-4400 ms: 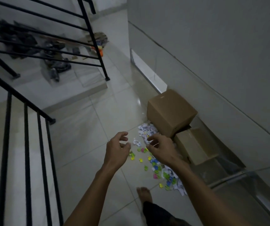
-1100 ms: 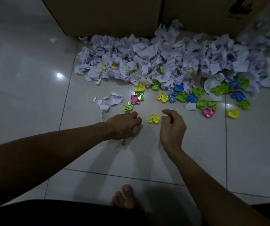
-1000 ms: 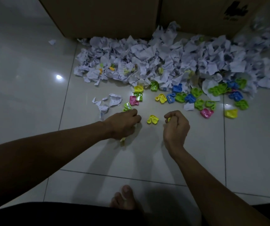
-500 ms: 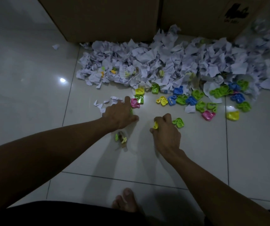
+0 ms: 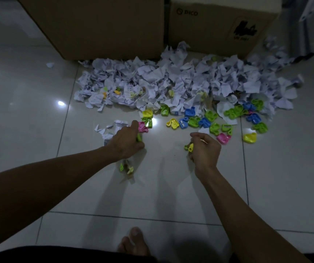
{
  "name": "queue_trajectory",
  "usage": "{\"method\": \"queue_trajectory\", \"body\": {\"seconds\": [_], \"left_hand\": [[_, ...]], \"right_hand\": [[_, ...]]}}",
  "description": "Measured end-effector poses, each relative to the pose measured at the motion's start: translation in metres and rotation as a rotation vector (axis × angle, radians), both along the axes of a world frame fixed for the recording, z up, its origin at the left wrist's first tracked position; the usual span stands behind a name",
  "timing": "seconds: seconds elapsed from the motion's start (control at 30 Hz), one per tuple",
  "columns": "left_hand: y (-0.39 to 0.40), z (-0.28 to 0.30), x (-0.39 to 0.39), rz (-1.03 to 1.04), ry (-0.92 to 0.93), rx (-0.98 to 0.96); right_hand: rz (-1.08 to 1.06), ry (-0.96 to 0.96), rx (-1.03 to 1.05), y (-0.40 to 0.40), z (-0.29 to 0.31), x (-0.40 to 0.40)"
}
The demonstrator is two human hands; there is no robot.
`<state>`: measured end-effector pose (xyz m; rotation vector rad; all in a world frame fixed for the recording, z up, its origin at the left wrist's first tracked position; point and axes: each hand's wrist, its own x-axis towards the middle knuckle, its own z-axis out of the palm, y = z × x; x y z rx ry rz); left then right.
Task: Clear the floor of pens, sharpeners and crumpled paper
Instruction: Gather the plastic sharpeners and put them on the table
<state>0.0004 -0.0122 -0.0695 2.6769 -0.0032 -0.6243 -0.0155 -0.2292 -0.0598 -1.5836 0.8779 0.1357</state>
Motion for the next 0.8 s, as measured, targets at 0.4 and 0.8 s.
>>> {"method": "queue_trajectory", "body": {"seconds": [0.4,0.8], "left_hand": [[-0.013,0.035,0.019,0.838,0.299,-0.524],[0.002,0.014,0.031,0.348,0.024,0.012]], "right_hand": [[0.33,0.126,-0.361,-0.031,-0.011,-0.001],[0.721,0.149,-0.711,-0.023,-0.017,-0.016]]}}
